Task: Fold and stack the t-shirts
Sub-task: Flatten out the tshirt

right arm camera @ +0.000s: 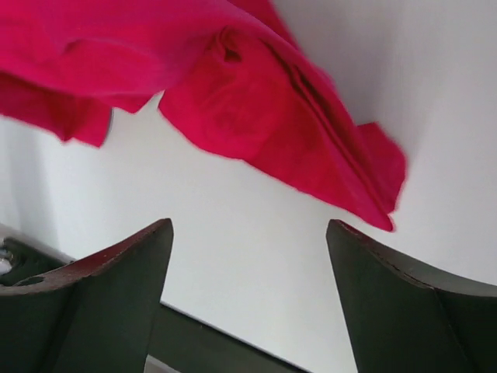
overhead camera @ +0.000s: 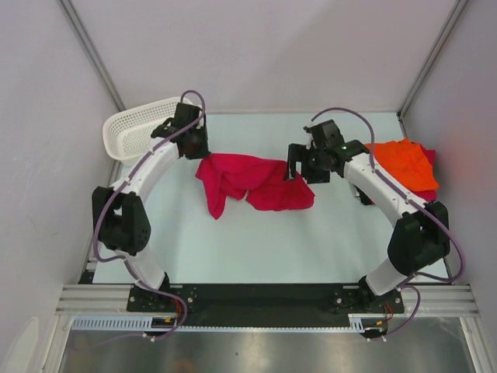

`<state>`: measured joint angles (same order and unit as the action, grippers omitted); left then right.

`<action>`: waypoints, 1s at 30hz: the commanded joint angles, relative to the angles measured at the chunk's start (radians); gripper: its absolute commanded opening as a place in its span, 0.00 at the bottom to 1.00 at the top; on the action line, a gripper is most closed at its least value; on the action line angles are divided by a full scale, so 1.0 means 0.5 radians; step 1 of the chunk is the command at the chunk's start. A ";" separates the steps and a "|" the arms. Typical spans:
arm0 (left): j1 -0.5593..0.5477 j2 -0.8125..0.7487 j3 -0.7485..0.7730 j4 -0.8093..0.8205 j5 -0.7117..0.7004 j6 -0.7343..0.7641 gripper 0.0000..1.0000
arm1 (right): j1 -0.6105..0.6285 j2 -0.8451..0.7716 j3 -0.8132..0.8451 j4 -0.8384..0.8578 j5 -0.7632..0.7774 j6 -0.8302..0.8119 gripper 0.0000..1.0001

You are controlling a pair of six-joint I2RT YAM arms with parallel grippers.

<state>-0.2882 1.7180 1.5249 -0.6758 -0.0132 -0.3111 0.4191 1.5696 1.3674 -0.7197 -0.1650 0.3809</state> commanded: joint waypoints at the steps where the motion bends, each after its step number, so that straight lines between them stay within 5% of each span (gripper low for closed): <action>1: 0.119 0.175 0.049 -0.155 -0.152 -0.160 0.00 | 0.073 0.186 0.005 -0.008 -0.412 -0.053 0.80; 2: 0.134 0.221 0.058 -0.161 -0.152 -0.172 0.00 | 0.076 0.287 0.041 -0.042 -0.434 -0.074 0.71; 5: 0.205 0.322 0.159 -0.189 -0.179 -0.194 0.00 | 0.073 0.495 0.109 -0.156 -0.501 -0.102 0.00; 9: 0.254 0.469 0.413 -0.213 -0.161 -0.179 0.00 | 0.064 0.713 0.222 -0.235 -0.379 -0.114 0.00; 16: 0.279 0.745 1.015 -0.290 -0.057 -0.218 0.00 | 0.030 1.006 0.683 -0.322 0.595 0.011 0.00; 28: 0.279 0.939 1.389 -0.023 0.293 -0.212 0.00 | 0.119 1.070 0.653 0.546 1.716 -0.111 0.00; 29: 0.279 0.951 1.392 0.059 0.305 -0.227 0.02 | 0.128 1.070 0.604 0.707 1.762 -0.157 0.00; 30: 0.279 0.976 1.402 0.090 0.327 -0.228 0.18 | 0.137 1.076 0.594 0.764 1.808 -0.176 0.00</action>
<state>-0.1589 2.1895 2.1643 -0.7643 0.0765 -0.4034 0.4538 2.0953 1.6997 -0.5739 0.5159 0.3527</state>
